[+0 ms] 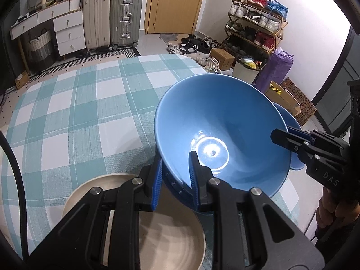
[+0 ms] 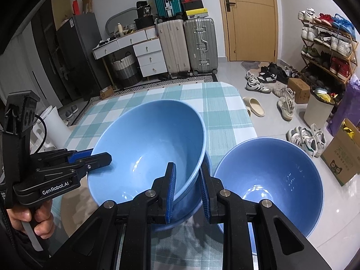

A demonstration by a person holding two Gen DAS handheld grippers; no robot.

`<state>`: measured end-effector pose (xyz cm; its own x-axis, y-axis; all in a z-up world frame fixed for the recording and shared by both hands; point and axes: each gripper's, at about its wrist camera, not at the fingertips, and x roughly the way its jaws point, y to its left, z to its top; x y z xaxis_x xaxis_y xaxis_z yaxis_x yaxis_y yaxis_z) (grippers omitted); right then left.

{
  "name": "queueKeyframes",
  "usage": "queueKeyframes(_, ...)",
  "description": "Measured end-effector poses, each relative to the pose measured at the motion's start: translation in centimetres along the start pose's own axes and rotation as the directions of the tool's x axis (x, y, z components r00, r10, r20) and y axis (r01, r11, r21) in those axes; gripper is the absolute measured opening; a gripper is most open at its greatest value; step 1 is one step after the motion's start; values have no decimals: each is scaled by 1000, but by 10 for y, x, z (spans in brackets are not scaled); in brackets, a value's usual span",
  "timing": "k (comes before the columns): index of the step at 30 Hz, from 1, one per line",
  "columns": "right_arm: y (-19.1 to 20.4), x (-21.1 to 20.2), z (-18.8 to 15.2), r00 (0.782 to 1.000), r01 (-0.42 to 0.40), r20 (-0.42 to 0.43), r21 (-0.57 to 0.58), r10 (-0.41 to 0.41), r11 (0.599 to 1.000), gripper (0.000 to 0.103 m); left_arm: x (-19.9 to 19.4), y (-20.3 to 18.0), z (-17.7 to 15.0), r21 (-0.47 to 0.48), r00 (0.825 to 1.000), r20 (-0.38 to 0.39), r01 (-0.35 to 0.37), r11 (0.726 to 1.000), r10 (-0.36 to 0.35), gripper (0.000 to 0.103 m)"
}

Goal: Organize plates and bowls
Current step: 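Settle the held blue bowl down inside the other bowl with both grippers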

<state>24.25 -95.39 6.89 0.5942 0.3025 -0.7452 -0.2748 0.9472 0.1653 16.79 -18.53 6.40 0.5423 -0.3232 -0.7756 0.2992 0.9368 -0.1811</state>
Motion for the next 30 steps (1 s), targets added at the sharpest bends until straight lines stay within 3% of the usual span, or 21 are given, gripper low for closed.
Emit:
queueKeyframes(20,1,15,-13,999,19,-30,0,-19,1000,21,17,-1,-9,28,999,-12,-31,999,31,19)
queueKeyframes(30,3,20,-20,999,23,-43,-6,-23,1000,21,19,-9,-12,77,995,3,-97,992,97,19)
